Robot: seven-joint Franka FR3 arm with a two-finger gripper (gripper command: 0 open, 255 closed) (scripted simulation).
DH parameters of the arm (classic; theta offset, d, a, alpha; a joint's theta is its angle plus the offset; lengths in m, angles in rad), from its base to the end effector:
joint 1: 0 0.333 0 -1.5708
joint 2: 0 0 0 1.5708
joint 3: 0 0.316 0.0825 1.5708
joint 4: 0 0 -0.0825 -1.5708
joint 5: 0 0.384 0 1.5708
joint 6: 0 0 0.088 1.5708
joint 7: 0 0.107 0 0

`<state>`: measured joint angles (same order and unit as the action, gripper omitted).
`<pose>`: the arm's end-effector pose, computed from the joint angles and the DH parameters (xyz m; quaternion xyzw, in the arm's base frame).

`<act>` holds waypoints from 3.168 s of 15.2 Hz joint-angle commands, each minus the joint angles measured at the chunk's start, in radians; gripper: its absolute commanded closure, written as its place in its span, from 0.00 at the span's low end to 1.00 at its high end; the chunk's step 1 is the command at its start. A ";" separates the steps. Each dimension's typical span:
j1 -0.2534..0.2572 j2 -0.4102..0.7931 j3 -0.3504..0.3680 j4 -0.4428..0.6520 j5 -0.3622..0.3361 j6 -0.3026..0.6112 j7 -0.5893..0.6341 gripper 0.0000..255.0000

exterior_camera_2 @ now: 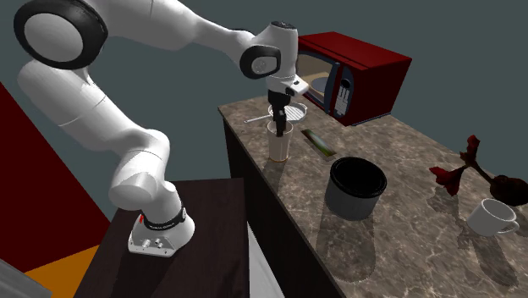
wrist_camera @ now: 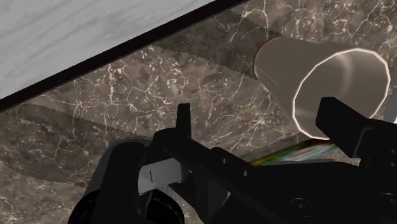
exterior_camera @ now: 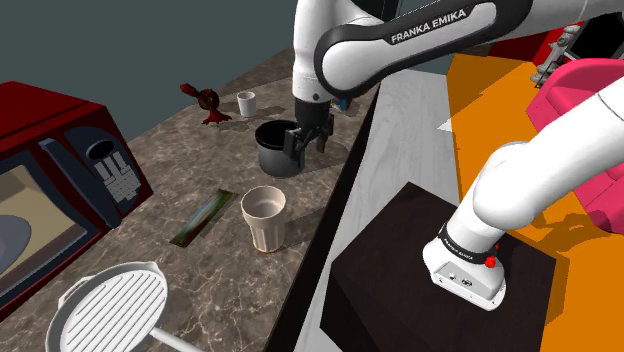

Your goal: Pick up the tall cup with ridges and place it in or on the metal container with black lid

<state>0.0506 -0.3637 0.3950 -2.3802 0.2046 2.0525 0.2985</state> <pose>0.3923 0.2060 0.4498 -0.9996 -0.0154 0.0001 0.0238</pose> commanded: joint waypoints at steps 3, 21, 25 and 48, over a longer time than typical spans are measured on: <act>0.000 0.133 0.064 0.038 -0.020 0.091 0.099 0.00; 0.011 0.381 0.129 0.067 -0.126 0.289 0.259 0.00; 0.011 0.381 0.129 0.067 -0.126 0.289 0.259 1.00; 0.008 0.258 0.117 0.163 -0.066 0.081 0.222 1.00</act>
<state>0.0588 -0.0971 0.5134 -2.2248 0.1348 2.1488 0.5235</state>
